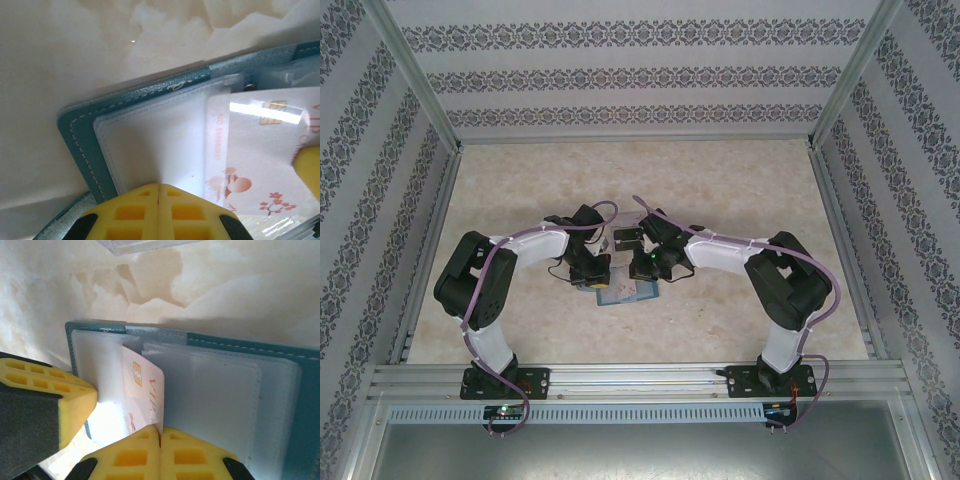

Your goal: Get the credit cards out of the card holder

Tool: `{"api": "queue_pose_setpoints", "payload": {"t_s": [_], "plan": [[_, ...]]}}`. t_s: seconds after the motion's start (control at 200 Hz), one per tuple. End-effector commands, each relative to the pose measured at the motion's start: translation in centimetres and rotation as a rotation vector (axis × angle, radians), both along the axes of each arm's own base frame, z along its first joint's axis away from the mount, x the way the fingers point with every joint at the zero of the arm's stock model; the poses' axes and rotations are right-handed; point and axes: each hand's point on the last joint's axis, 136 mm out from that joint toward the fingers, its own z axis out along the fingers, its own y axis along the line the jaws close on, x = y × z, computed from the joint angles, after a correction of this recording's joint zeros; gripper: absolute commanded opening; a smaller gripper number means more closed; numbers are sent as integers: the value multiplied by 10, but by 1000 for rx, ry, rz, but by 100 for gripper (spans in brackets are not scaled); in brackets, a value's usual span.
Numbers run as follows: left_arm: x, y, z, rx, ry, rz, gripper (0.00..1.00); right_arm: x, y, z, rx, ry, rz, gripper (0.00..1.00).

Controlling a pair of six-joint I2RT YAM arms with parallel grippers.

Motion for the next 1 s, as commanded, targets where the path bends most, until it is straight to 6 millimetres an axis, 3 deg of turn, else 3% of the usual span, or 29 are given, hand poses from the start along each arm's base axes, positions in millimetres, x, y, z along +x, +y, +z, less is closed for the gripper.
{"api": "queue_pose_setpoints", "payload": {"t_s": [0.0,0.405,0.639,0.994], "plan": [[-10,24,-24,121,45,-6,0,1,-25,-3,-132,-24,-6,6],[-10,23,-24,115,45,-3,0,0,-25,7,-229,-76,49,5],[-11,23,-24,115,42,-5,0,-3,-13,8,-234,-75,70,5],[-11,23,-24,109,40,-2,0,-9,10,11,-154,-40,58,16]]}}
